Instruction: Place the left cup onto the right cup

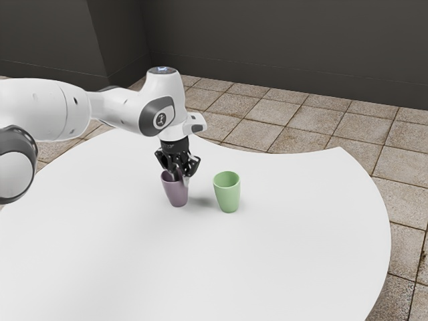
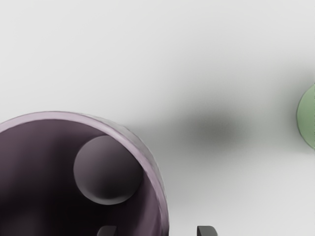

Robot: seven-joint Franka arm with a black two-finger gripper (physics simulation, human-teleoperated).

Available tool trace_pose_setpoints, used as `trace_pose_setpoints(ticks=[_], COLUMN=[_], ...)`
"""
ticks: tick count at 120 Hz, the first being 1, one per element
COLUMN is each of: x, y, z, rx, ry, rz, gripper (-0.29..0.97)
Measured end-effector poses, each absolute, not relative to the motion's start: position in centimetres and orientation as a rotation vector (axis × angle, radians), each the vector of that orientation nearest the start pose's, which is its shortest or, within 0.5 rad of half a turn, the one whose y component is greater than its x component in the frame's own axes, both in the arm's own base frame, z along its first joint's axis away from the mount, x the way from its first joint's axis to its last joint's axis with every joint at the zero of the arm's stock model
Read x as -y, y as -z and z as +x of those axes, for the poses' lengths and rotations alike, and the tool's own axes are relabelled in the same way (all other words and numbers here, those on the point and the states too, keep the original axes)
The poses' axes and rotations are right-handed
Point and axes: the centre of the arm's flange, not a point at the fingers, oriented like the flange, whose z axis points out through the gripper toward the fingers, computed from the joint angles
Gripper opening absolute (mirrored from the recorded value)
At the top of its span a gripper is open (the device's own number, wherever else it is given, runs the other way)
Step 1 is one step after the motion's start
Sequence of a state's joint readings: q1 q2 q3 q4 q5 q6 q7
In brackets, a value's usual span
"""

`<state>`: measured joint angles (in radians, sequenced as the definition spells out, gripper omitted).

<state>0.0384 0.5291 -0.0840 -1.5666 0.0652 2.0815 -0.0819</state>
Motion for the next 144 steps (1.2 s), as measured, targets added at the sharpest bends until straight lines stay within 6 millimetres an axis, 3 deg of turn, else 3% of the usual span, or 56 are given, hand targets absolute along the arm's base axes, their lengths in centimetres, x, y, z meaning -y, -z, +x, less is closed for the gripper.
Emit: trace_pose_setpoints(ticks=[144], x=[2.11], y=[-33.02], z=[69.2], rx=[0.031], ry=[-0.012], rz=[-3.123], gripper=[-0.1])
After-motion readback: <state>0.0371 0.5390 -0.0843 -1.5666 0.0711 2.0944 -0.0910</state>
